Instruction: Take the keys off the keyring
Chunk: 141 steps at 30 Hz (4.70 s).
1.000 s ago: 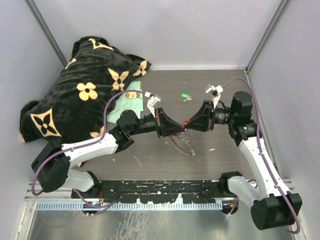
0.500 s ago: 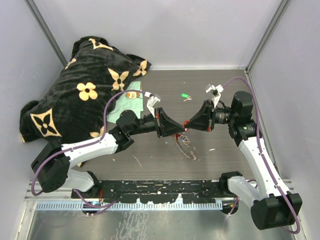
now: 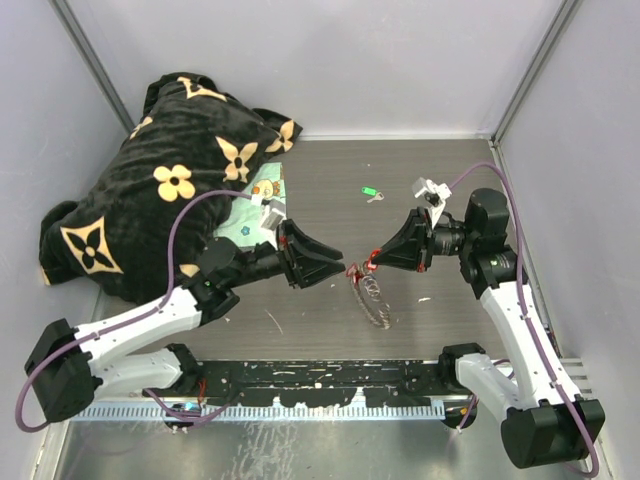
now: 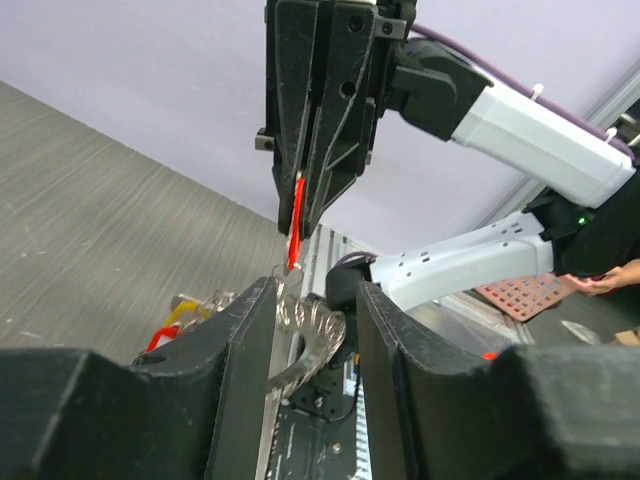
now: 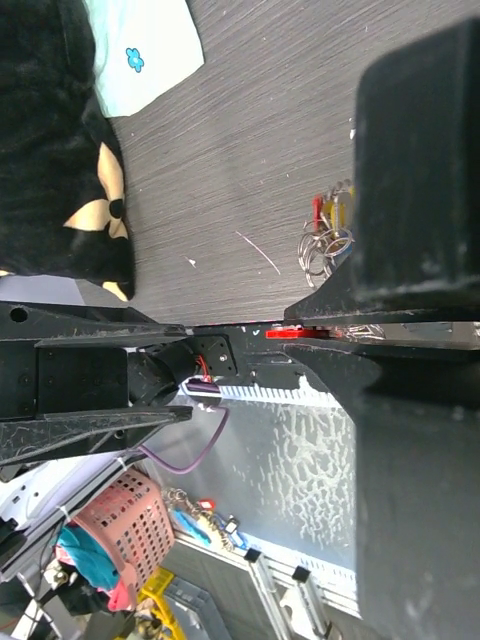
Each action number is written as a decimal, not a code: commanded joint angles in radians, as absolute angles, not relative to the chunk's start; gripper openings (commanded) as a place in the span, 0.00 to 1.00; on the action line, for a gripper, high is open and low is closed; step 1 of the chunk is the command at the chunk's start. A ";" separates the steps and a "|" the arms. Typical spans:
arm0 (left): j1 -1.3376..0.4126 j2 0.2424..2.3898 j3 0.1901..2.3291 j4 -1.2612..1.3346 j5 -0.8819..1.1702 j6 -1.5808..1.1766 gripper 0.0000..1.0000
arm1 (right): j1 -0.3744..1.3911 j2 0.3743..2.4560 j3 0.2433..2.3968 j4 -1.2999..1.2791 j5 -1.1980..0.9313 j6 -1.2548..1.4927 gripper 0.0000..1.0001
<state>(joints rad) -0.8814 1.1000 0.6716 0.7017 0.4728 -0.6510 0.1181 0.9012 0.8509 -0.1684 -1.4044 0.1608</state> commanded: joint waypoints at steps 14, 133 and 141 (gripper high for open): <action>-1.000 1.025 0.607 0.587 0.355 -0.199 0.24 | 0.091 0.858 0.924 -0.559 -1.378 -0.380 0.01; -1.253 1.342 0.611 0.994 -0.021 0.120 0.30 | 0.092 0.845 0.928 -0.596 -1.414 -0.410 0.01; -1.256 1.349 0.627 0.994 -0.036 0.129 0.28 | 0.091 0.845 0.929 -0.595 -1.416 -0.409 0.01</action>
<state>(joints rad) -1.2491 1.3548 0.5770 0.9085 -0.0219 0.1204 0.0940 0.8700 0.8791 -0.6159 -1.3689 -0.3981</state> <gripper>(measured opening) 0.288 0.089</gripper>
